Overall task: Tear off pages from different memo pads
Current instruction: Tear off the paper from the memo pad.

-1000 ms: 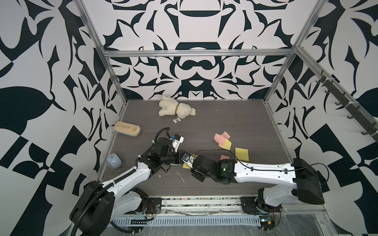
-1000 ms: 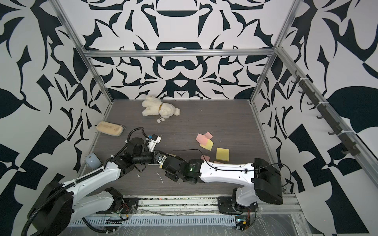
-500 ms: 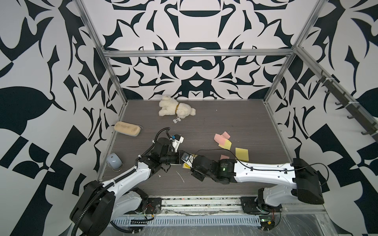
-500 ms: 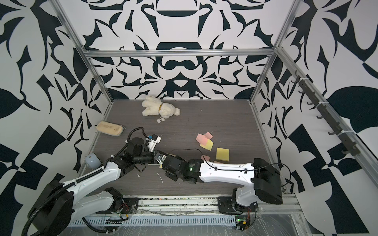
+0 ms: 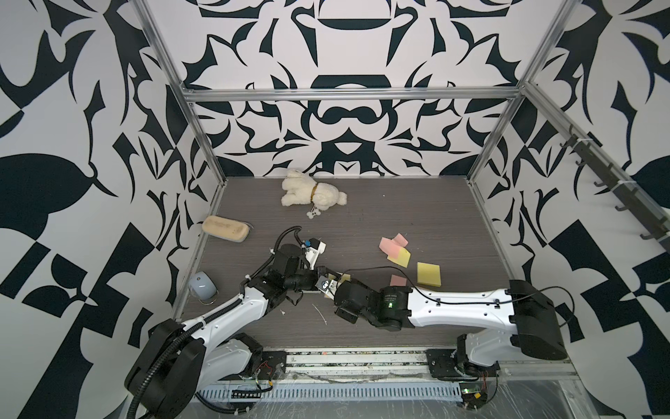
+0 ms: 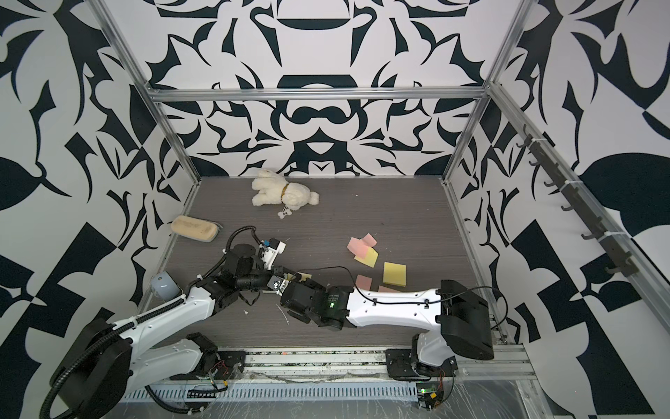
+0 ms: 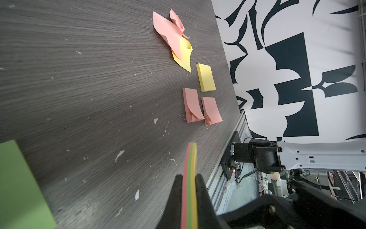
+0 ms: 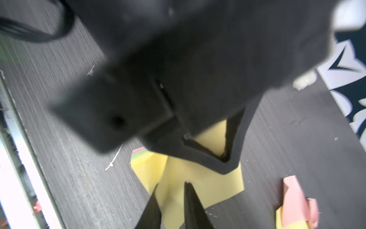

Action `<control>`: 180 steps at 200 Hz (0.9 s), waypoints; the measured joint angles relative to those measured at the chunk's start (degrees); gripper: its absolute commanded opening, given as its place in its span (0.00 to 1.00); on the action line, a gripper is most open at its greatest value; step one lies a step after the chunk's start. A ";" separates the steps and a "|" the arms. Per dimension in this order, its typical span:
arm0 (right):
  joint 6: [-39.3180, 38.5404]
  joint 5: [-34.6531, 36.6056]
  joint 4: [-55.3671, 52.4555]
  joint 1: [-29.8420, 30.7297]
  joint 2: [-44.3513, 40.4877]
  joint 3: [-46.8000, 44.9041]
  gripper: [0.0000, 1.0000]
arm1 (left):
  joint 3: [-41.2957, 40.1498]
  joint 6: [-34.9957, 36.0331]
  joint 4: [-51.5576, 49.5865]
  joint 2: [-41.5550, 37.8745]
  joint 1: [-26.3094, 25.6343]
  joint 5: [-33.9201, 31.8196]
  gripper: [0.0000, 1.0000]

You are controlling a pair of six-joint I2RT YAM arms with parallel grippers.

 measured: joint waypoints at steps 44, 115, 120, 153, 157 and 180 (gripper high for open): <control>-1.90 2.01 0.96 1.03 0.52 1.18 0.15 | 0.00 -0.70 0.24 0.66 0.00 0.20 0.00; -4.02 4.07 0.94 1.29 1.88 1.38 0.00 | 0.00 -1.05 -0.31 0.17 0.00 0.09 0.21; -4.39 4.33 0.92 1.29 1.75 1.38 0.00 | 0.09 -0.98 -0.79 -0.07 0.00 0.00 0.26; -5.49 4.94 0.81 0.39 0.26 1.38 0.00 | 2.10 0.39 -5.25 -2.19 0.00 -1.44 0.44; -5.55 4.96 0.79 0.20 0.07 1.38 0.00 | 2.43 0.28 -5.68 -2.54 0.00 -1.66 0.46; -6.14 4.96 0.79 -0.96 -0.92 1.38 0.00 | 3.82 1.53 -7.58 -5.64 0.02 -3.54 0.53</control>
